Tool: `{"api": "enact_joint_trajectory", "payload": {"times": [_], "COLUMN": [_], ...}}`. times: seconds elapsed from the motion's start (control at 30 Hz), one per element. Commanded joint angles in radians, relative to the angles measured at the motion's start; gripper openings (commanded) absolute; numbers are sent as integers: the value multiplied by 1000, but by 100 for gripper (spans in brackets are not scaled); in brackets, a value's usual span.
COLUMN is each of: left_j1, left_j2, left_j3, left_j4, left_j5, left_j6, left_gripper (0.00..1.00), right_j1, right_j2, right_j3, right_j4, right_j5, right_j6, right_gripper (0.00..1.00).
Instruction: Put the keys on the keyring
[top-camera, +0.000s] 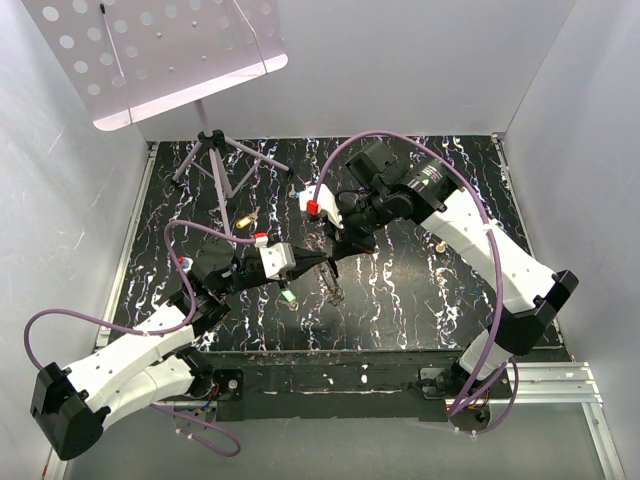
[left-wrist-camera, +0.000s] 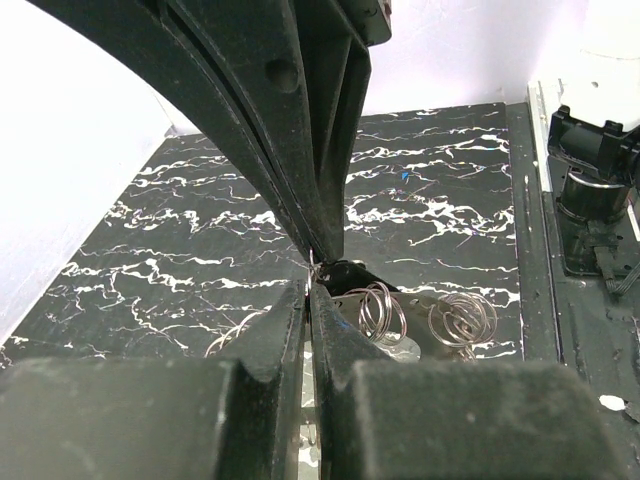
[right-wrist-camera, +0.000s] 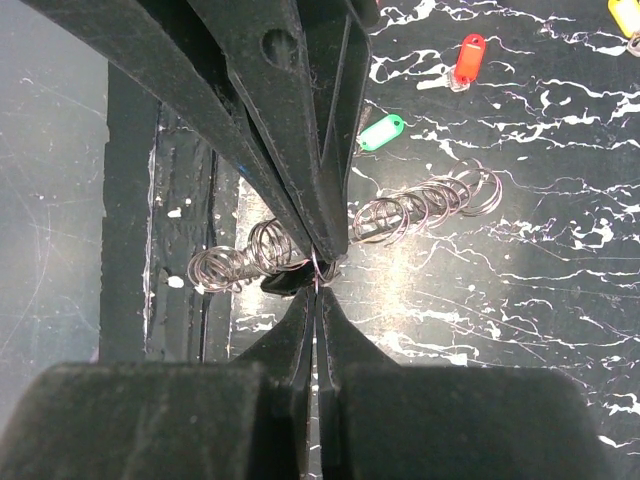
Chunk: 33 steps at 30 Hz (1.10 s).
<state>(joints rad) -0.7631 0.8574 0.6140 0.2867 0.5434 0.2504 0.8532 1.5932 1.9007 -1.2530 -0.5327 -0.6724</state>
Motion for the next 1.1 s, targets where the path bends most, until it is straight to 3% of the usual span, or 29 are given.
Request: {"api": "enact_joint_trajectory", "payload": {"times": [0.0, 0.33, 0.5, 0.67, 0.87, 1.07], "left_j1": [-7, -5, -5, -4, -4, -4], "left_j2": [-27, -46, -49, -15, -1, -1], "left_j3": [-5, -28, -49, -72, -169, -218], "left_j4": [60, 106, 173, 340, 612, 726], "left_j5": [23, 47, 40, 30, -83, -123], "left_j6": [-5, -17, -63, -242, -465, -529], "left_gripper": [0, 0, 0, 0, 0, 0], "right_j1": [0, -23, -39, -42, -42, -51], "right_j2": [-21, -19, -13, 5, 5, -36], "right_j3": [-12, -38, -22, 46, 54, 84], "right_j4": [30, 29, 3, -22, -34, -78], "right_j5": [13, -9, -96, -159, -222, -259], "right_j6": [19, 28, -12, -49, -72, -108], "right_gripper": [1, 1, 1, 1, 1, 45]}}
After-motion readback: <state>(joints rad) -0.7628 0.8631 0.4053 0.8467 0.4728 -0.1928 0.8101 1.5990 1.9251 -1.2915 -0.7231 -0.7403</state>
